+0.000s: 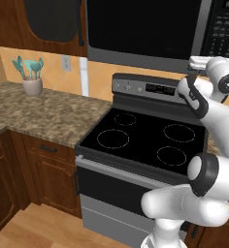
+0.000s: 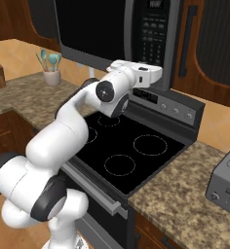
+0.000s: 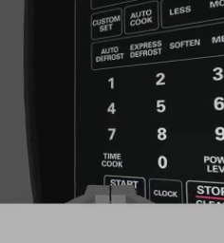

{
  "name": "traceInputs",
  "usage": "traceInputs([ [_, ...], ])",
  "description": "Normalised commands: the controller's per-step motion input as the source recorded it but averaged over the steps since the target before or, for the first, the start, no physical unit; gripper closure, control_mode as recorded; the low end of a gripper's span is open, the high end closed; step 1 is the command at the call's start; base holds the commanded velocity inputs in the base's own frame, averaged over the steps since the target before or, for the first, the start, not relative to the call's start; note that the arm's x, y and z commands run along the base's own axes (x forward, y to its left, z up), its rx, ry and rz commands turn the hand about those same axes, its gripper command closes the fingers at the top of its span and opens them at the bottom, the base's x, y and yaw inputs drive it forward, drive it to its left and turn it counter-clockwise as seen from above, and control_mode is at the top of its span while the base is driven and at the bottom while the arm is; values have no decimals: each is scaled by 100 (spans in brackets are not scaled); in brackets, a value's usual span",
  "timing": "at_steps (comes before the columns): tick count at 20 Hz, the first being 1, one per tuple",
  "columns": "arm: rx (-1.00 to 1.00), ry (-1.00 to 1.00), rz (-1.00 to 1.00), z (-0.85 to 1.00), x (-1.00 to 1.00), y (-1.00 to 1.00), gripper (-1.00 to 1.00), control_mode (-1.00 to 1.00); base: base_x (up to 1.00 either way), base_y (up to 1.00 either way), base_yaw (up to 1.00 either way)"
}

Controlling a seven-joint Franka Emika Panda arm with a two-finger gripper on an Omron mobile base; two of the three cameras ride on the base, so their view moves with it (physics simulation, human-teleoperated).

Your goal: Pick the sweet potato from the sink and place it in the bowl. Then pick the bowl and place it in the microwave. Then close the microwave door and press the start button.

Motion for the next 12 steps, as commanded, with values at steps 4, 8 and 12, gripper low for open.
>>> traceInputs([
  [4,1,0,2,-2,29,-19,100,-100,0,0,0],
  [8,4,-1,6,-13,61,-26,100,-100,0,0,0],
  [12,5,-2,9,-9,32,-26,100,-100,0,0,0],
])
